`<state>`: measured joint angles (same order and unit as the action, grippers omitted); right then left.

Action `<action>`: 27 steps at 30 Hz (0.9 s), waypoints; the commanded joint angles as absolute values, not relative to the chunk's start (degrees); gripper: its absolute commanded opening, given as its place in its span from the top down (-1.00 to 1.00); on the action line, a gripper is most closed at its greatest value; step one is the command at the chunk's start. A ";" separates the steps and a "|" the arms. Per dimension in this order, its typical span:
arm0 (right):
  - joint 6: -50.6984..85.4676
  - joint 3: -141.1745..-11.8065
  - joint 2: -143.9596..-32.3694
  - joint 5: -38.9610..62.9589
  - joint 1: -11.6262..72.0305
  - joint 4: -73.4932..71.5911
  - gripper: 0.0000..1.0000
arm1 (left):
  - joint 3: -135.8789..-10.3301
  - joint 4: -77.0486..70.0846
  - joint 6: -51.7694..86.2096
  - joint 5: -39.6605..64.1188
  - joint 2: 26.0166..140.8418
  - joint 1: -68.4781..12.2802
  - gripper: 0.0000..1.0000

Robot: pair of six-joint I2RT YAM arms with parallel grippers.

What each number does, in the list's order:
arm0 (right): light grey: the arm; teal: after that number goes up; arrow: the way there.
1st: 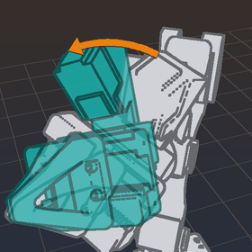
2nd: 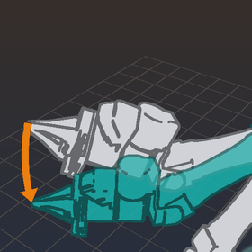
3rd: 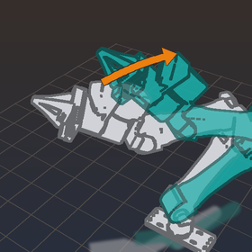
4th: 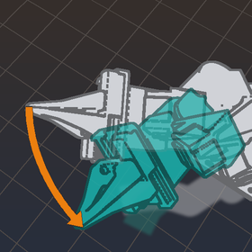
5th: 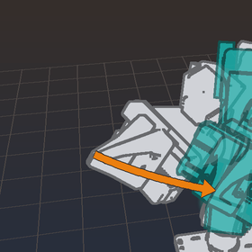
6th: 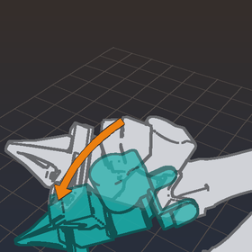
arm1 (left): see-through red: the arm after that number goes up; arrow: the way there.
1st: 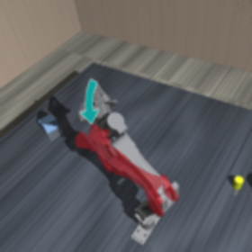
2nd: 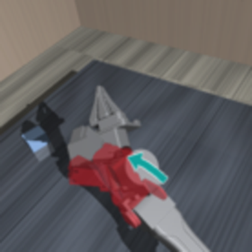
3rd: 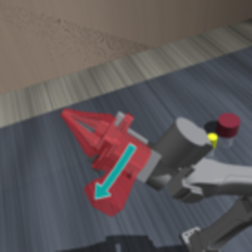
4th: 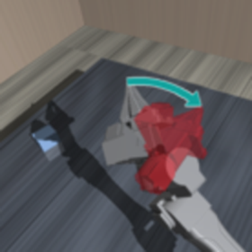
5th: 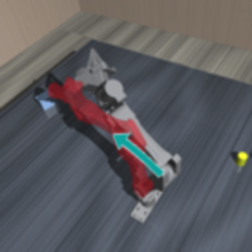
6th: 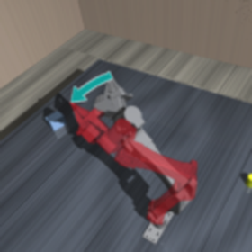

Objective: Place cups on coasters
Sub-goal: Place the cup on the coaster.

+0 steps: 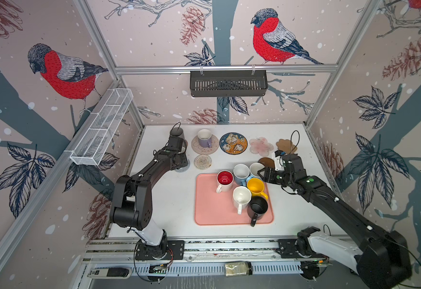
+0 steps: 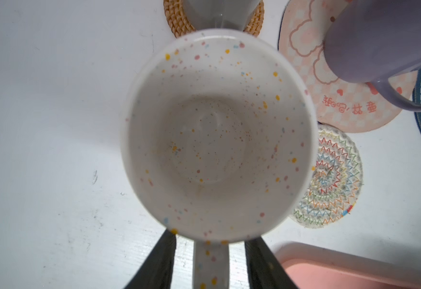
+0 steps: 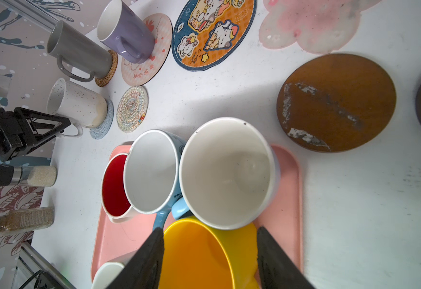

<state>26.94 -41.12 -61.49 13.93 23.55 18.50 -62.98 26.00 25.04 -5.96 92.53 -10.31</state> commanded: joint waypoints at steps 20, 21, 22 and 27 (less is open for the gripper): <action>24.84 -42.44 -58.50 11.92 23.38 19.11 -0.33 | -69.67 38.16 14.30 -3.76 79.55 -10.37 -0.74; 24.72 -42.62 -58.07 11.81 23.38 19.40 -0.35 | -70.03 39.23 13.59 -2.63 78.65 -10.61 -0.74; 24.61 -42.84 -57.71 11.70 23.54 19.68 -0.36 | -70.33 39.94 12.89 -1.84 77.69 -11.10 -0.74; 25.53 -44.46 -55.99 9.24 24.61 22.17 -0.44 | -70.32 42.61 10.73 -0.10 73.00 -16.81 -0.70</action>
<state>25.47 -43.53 -56.58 11.62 23.99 20.53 -70.11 39.27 13.32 -2.76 74.41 -14.83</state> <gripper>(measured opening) 0.716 0.865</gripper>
